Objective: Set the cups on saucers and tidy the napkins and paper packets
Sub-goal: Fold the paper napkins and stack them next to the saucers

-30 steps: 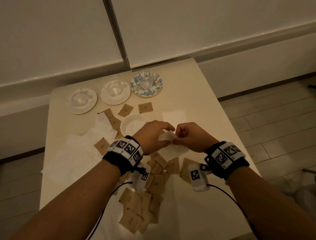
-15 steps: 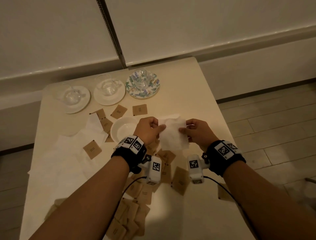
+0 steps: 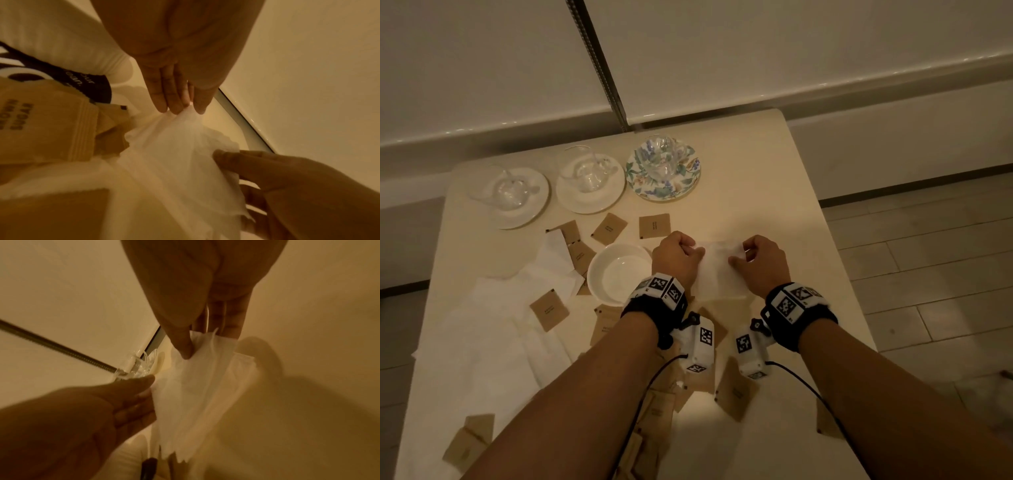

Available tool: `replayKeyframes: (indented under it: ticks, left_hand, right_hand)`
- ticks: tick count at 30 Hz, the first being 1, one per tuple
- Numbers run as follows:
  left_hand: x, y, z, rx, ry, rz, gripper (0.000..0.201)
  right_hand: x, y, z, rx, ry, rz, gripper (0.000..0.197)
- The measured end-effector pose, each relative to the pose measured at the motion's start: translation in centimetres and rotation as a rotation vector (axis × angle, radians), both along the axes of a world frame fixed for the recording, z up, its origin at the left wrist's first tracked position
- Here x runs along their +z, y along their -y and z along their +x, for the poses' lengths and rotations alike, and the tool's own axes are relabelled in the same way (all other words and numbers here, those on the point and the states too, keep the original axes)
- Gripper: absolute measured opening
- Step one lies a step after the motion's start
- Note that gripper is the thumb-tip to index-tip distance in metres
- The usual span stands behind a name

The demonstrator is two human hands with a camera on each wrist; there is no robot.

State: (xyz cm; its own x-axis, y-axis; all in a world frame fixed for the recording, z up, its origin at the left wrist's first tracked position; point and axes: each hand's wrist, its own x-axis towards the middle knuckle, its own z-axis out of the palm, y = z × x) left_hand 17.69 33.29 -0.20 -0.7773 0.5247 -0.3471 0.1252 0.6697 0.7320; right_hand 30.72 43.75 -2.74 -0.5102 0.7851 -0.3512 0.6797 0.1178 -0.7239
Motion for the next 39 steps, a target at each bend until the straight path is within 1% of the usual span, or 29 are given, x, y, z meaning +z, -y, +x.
replayKeyframes:
  ticks: [3,5,7,9,10,12,16,19,21,22,24,26,27,31,33,35,37,39]
  left_hand:
    - [0.2,0.1,0.9,-0.068,-0.100,0.039,0.033]
    - [0.4,0.5,1.6,-0.129,-0.172,0.031,0.040]
    - [0.4,1.0,2.0,-0.179,-0.201,-0.079,0.045]
    - [0.4,1.3,2.2,-0.190,-0.137,-0.187,0.049]
    - [0.3,1.4,2.2,-0.187,-0.092,-0.211,0.049]
    - [0.2,1.6,2.2,-0.178,-0.036,-0.202,0.046]
    - [0.1,1.8,2.1,-0.161,-0.039,-0.142,0.046]
    - [0.2,2.1,2.0,-0.170,-0.086,-0.135,0.049]
    - [0.1,2.1,1.9,-0.212,-0.078,-0.165,0.048]
    - [-0.1,2.1,1.9,-0.241,-0.074,-0.190,0.047]
    - [-0.4,2.1,1.9,-0.265,-0.074,-0.220,0.046]
    - [-0.5,2.0,1.7,-0.254,-0.067,-0.210,0.042]
    - [-0.6,1.9,1.6,-0.240,-0.058,-0.192,0.040]
    - [-0.7,1.7,1.2,-0.161,0.025,-0.107,0.030]
    - [-0.8,1.8,0.9,-0.151,0.016,-0.095,0.031]
    - [-1.1,2.1,0.8,-0.194,-0.073,-0.105,0.037]
    - [-1.1,2.4,1.1,-0.269,-0.157,-0.072,0.041]
    - [-1.2,2.4,1.7,-0.418,-0.180,-0.089,0.042]
  right_hand:
    - [-0.3,0.2,0.0,0.051,0.065,0.055,0.023]
    - [-0.3,0.4,-0.1,0.048,0.059,0.047,0.025]
    - [-0.3,0.6,-0.2,0.006,0.005,-0.028,0.027]
    - [-0.1,0.8,-0.3,-0.051,-0.079,-0.118,0.028]
    - [0.0,0.9,-0.3,-0.063,-0.099,-0.136,0.028]
    - [0.1,1.0,-0.4,-0.057,-0.084,-0.118,0.028]
    - [0.2,0.8,-0.1,-0.032,-0.019,-0.023,0.030]
    - [0.1,0.7,0.4,0.051,0.090,0.145,0.039]
    - [0.2,0.9,0.6,0.109,0.063,0.280,0.034]
    - [0.3,1.0,0.6,0.153,0.042,0.315,0.030]
    - [0.4,1.1,0.6,0.279,0.054,0.313,0.028]
    - [0.5,1.2,0.7,0.378,0.103,0.265,0.033]
    - [0.5,1.2,0.7,0.400,0.120,0.251,0.036]
    - [0.5,1.2,0.6,0.395,0.123,0.269,0.042]
    - [0.5,1.1,0.6,0.374,0.133,0.286,0.045]
    - [0.4,1.0,0.7,0.356,0.146,0.300,0.049]
    - [0.4,1.0,0.8,0.365,0.126,0.364,0.049]
    - [0.3,1.1,0.6,0.439,0.094,0.430,0.047]
